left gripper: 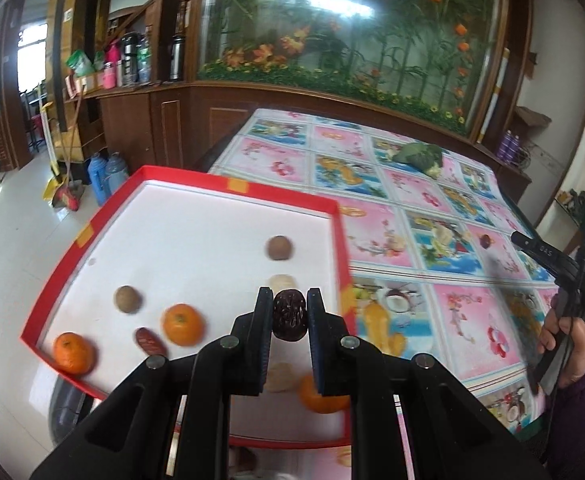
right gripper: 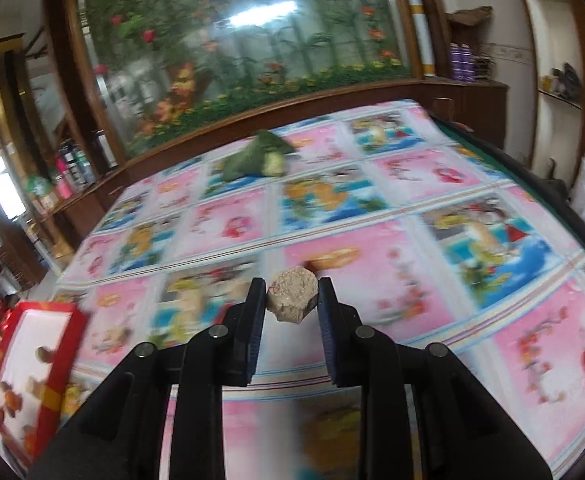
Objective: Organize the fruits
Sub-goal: 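Carry the nut and cake block over the tray with both tools, then open both tools to drop the nut and cake into the tray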
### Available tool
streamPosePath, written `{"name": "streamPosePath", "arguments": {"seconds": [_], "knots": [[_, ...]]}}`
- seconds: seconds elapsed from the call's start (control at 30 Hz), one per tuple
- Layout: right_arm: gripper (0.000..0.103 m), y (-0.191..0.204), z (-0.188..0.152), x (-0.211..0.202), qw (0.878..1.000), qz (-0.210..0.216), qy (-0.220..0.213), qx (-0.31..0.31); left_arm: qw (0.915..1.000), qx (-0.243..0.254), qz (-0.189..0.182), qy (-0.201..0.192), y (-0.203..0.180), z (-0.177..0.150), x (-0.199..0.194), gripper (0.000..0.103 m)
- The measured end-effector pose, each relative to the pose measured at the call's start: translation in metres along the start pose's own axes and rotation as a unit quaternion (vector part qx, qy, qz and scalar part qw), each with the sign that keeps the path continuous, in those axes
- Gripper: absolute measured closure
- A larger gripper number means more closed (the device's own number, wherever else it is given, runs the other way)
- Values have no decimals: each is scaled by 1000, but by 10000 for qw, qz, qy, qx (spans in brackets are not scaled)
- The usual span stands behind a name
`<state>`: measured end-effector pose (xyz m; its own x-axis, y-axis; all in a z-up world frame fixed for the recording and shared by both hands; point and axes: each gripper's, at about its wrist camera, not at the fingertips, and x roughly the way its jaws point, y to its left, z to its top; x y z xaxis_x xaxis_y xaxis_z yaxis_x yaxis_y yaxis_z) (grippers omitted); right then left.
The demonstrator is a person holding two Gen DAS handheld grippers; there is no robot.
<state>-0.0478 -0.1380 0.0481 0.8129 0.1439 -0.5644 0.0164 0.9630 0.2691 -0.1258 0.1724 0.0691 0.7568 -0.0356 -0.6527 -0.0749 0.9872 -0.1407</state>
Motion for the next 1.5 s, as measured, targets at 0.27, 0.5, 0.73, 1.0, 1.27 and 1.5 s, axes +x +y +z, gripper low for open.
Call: {"name": "streamPosePath", "arguments": {"seconds": [0.27, 0.5, 0.73, 1.0, 1.27, 1.5], "knots": [[75, 145, -31, 21, 9844, 1481, 579, -757, 9979, -102, 635, 46, 55, 20, 12, 88], [75, 238, -55, 22, 9573, 2355, 940, -1386, 9944, -308, 997, 178, 96, 36, 29, 88], [75, 314, -68, 38, 9271, 2688, 1517, -2125, 9927, -391, 1062, 424, 107, 42, 51, 88], [74, 339, -95, 66, 9046, 2595, 2146, -2612, 9897, -294, 1143, 809, 113, 25, 60, 87], [71, 336, -98, 73, 8964, 2626, 2536, -2512, 9857, -246, 1391, 916, 115, 17, 58, 86], [60, 320, -68, 56, 9004, 3184, 2213, -1972, 9838, -286, 1569, 824, 106, 18, 43, 47]]}}
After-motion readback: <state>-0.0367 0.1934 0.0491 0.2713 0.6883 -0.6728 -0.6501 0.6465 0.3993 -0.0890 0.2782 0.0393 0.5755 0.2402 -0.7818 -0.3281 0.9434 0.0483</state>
